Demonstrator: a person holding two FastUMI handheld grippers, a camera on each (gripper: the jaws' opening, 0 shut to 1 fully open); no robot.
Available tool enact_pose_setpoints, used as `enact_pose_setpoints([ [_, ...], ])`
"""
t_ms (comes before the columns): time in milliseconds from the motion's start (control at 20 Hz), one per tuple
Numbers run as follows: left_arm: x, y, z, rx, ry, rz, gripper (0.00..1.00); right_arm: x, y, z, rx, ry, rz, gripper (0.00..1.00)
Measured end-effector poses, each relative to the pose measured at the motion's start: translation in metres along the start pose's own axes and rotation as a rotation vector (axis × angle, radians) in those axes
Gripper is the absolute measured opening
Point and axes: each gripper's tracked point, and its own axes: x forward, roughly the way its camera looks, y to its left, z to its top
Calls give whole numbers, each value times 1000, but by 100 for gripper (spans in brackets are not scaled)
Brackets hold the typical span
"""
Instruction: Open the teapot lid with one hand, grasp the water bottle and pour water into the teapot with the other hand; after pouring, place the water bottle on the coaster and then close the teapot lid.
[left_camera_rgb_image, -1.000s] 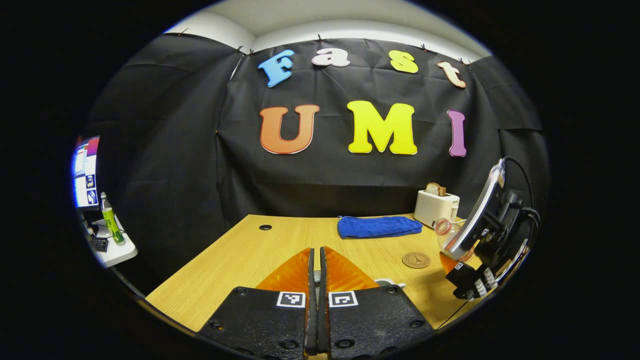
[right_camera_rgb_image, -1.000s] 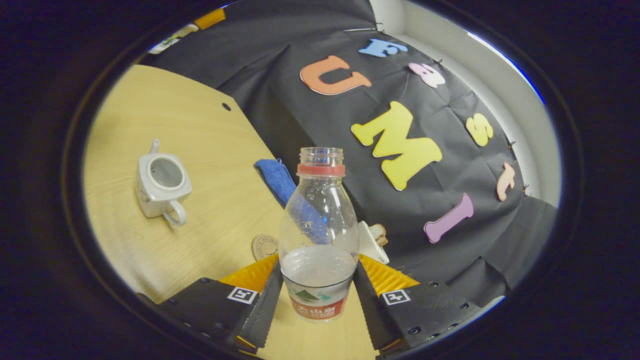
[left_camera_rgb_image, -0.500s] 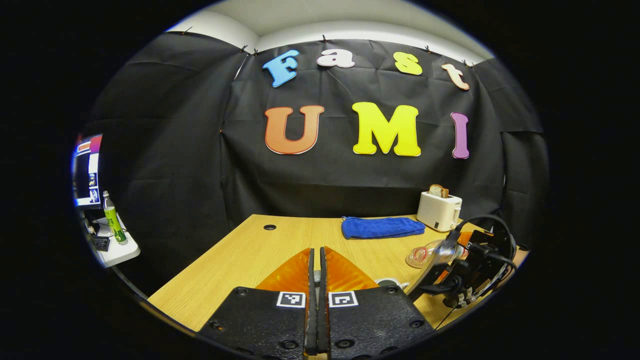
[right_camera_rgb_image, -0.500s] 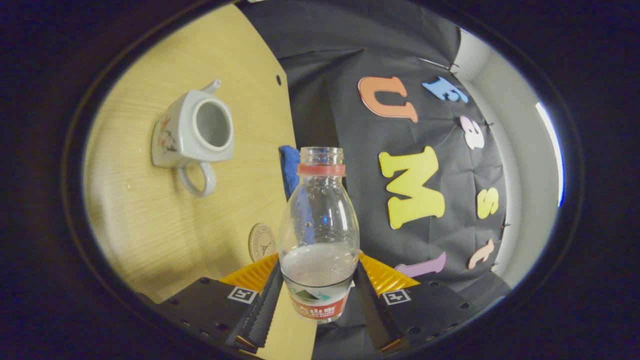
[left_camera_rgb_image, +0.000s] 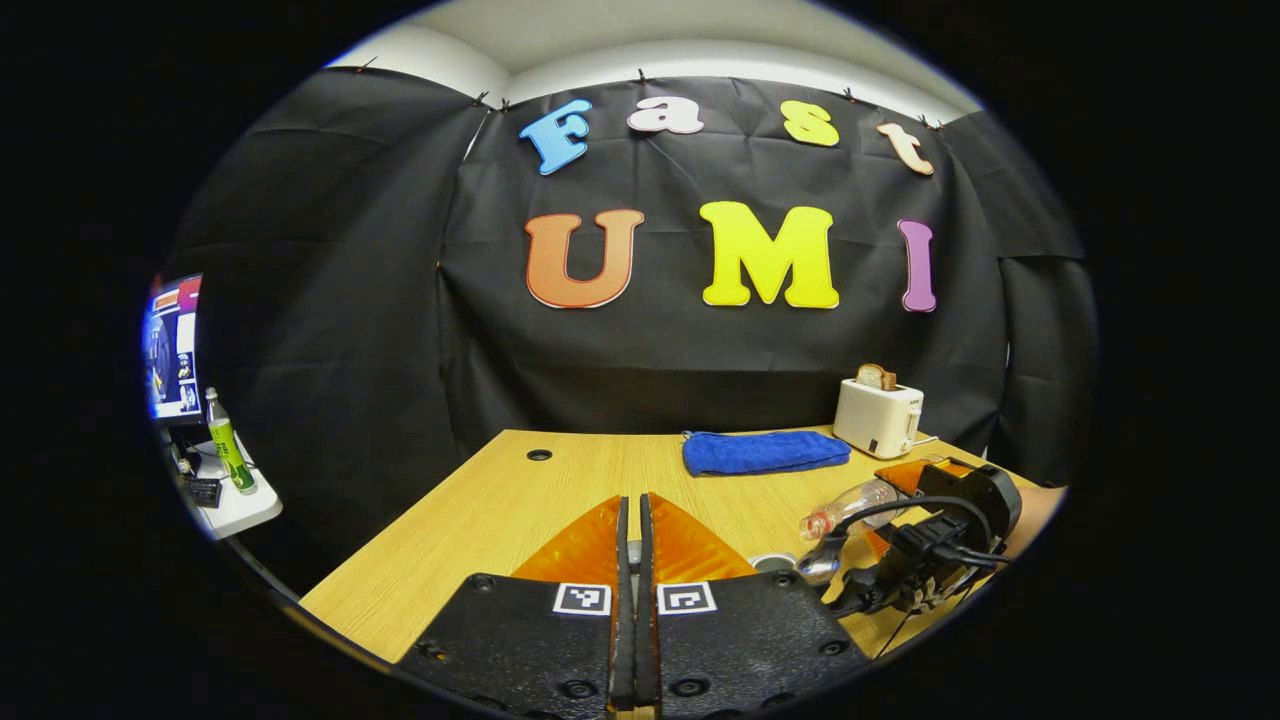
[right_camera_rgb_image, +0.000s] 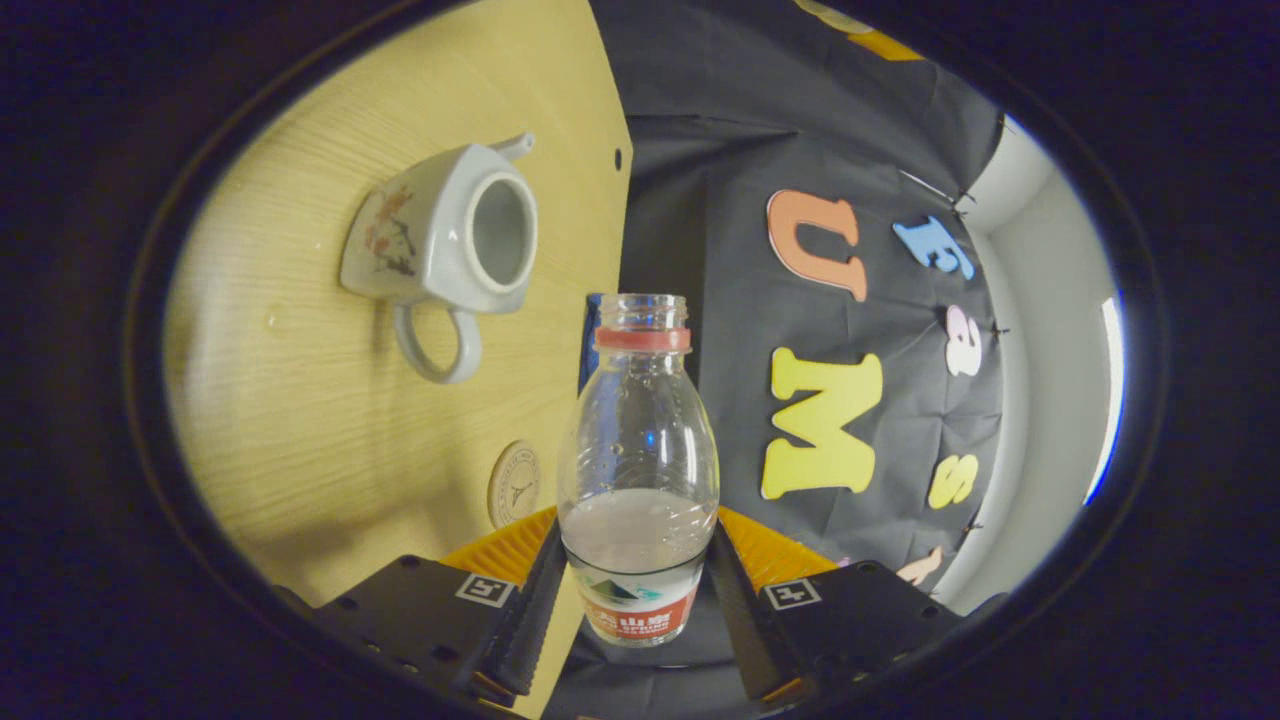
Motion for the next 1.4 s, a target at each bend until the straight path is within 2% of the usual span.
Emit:
enact_pose_setpoints([
  [200, 1, 1, -2, 8, 7, 0, 3, -2, -10, 7, -123, -36, -64, 75],
  [450, 0, 3, -2, 10, 8, 4, 3, 2, -20, 10, -208, -41, -102, 77],
  [750, 1, 7, -6, 14, 19, 9, 3, 3, -31, 11, -268, -40, -149, 77],
  [1400, -1, 3, -4, 38, 20, 8, 3, 3, -44, 20, -388, -72, -201, 77],
])
